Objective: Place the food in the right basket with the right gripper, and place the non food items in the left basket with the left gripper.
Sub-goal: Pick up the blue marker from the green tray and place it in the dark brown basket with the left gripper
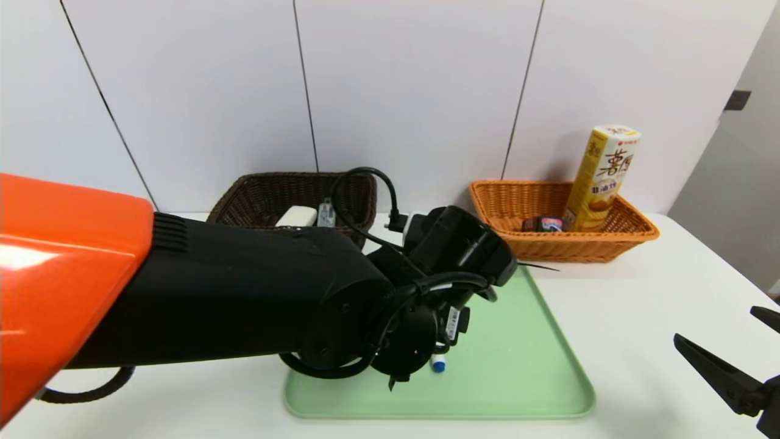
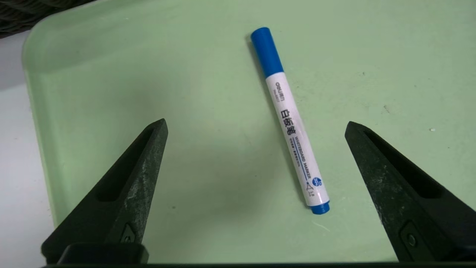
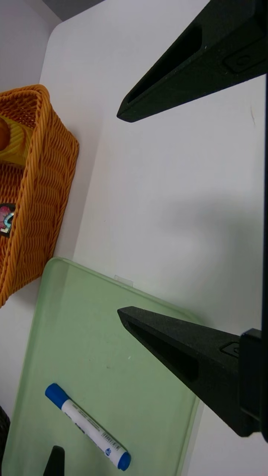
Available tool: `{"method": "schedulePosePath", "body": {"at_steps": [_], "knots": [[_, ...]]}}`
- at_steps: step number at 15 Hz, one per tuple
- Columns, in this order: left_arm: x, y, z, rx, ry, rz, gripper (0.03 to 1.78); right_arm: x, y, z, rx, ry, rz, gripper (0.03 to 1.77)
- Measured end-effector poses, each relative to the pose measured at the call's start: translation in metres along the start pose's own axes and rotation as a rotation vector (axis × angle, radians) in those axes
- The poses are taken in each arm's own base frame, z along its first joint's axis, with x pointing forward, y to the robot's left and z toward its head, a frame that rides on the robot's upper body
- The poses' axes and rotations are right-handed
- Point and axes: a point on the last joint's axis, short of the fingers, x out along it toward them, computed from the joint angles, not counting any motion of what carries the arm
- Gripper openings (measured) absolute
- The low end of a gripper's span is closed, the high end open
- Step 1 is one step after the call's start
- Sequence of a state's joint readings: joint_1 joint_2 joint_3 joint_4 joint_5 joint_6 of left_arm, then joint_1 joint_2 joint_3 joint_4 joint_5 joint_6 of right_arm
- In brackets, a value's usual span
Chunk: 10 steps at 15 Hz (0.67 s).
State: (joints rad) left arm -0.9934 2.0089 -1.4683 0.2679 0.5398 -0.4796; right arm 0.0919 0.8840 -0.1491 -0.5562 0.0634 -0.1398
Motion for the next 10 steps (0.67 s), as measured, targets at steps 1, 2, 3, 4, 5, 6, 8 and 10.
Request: {"method": "schedulePosePath", "body": {"at_steps": [1,2,3,4,5,6,8,10], "knots": [[0.004,-0.003,-0.002,0.007,0.013,0.005,1.69,0.0,0.0,0.0,0.0,-0.001,0.002,1.71],[0.009,-0.005,-0.002,0.003,0.017,0.005,1.69,0.0,0.0,0.0,0.0,-0.001,0.003,1.71],[0.013,-0.009,-0.001,-0.013,0.014,-0.001,1.69,0.0,0.0,-0.001,0.0,0.004,0.004,1.71],[0.017,-0.014,0.001,-0.038,0.013,-0.013,1.69,-0.001,0.001,-0.003,0.0,0.005,0.004,1.71],[0.023,-0.018,0.002,-0.065,0.021,-0.022,1.69,-0.002,0.001,-0.003,0.0,0.003,0.004,1.71],[0.029,-0.021,0.0,-0.076,0.036,-0.018,1.69,-0.003,0.001,-0.003,0.0,0.001,0.003,1.71],[0.043,-0.025,-0.008,-0.07,0.068,0.001,1.69,-0.004,0.001,-0.003,0.0,-0.006,0.001,1.71],[0.059,-0.021,-0.015,-0.075,0.104,0.042,1.69,-0.006,0.001,-0.005,-0.001,-0.005,0.001,1.71]]}}
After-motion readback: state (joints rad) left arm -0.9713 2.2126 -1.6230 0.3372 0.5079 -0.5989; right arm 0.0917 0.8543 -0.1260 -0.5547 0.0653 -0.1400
